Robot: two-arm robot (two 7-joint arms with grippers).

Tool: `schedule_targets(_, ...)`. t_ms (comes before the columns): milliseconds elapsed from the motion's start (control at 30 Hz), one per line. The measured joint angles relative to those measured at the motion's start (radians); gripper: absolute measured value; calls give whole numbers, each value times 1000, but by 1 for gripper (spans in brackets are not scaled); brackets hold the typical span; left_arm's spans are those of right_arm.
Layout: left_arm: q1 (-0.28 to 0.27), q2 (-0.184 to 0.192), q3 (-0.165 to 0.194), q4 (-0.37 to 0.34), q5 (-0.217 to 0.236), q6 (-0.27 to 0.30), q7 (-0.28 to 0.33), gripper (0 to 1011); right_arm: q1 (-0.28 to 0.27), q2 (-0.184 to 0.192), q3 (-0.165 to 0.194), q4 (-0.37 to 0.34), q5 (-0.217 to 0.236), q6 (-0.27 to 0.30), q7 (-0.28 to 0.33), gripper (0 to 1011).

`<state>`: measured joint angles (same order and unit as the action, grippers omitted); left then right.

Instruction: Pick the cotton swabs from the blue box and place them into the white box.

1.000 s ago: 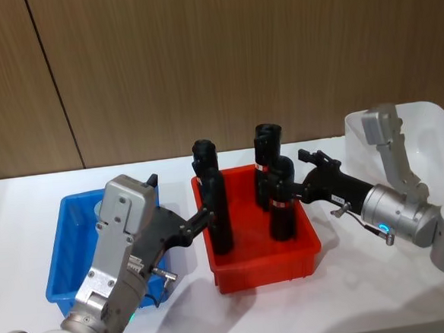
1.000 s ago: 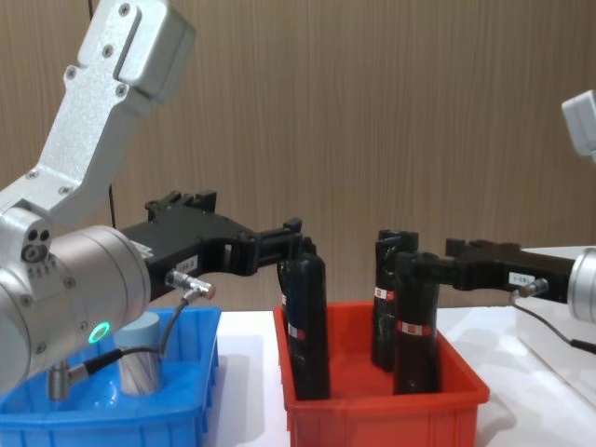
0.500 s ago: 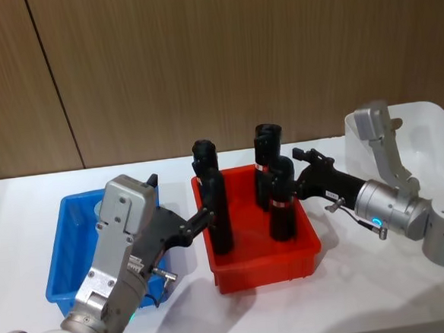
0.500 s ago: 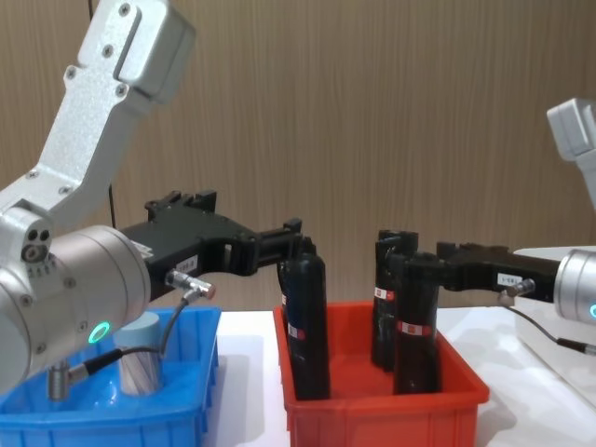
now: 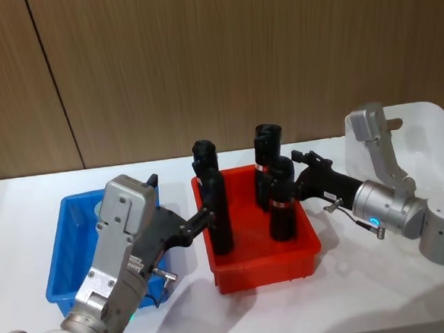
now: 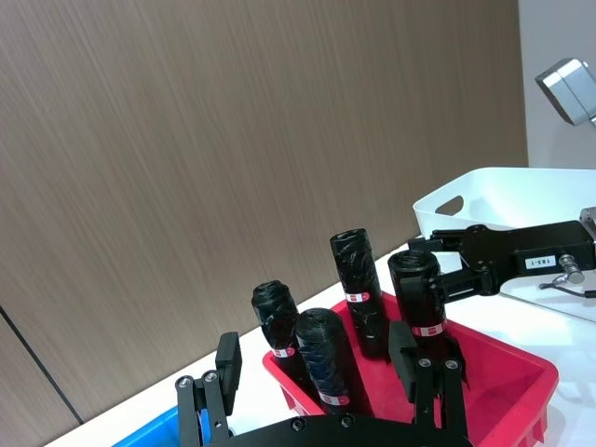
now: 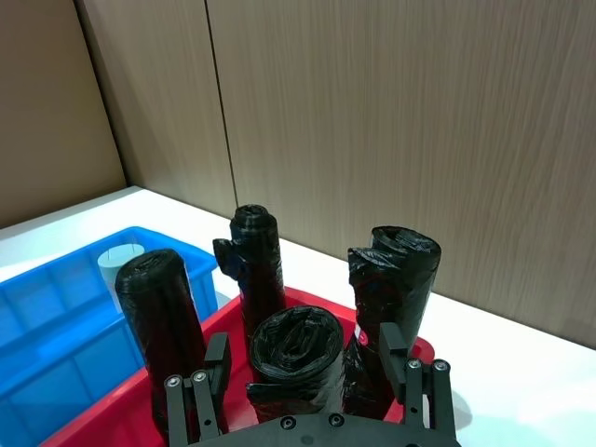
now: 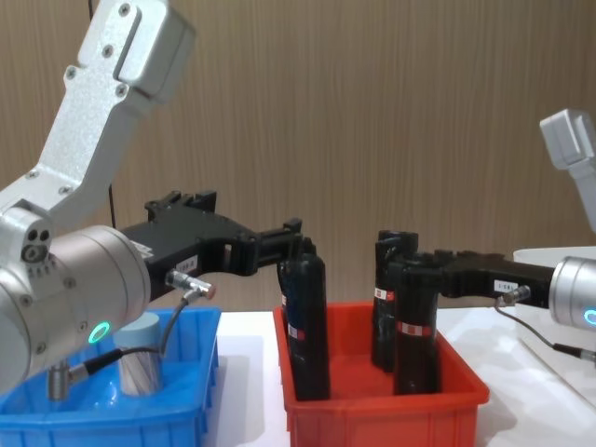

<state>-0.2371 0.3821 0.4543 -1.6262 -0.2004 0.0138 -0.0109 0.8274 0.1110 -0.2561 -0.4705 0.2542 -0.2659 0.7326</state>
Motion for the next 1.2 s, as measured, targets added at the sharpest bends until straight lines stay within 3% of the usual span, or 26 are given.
schedule_targets(267, 0, 0, 0, 0, 0, 0, 0, 1003, 35, -12, -10, 73, -8, -32, 4, 870)
schedule_targets(533, 0, 0, 0, 0, 0, 0, 0, 1003, 61, -22, -17, 125, -15, -60, 6, 630)
schedule_targets(600, 0, 0, 0, 0, 0, 0, 0, 1003, 68, -25, -18, 138, -16, -70, 7, 529)
schedule_targets(800, 0, 0, 0, 0, 0, 0, 0, 1003, 71, -25, -18, 139, -17, -80, 5, 461)
schedule_targets(933, 0, 0, 0, 0, 0, 0, 0, 1003, 55, -19, -14, 92, -18, -74, -6, 433)
schedule_targets(1200, 0, 0, 0, 0, 0, 0, 0, 1003, -49, 18, 1, -163, -16, 8, -57, 387)
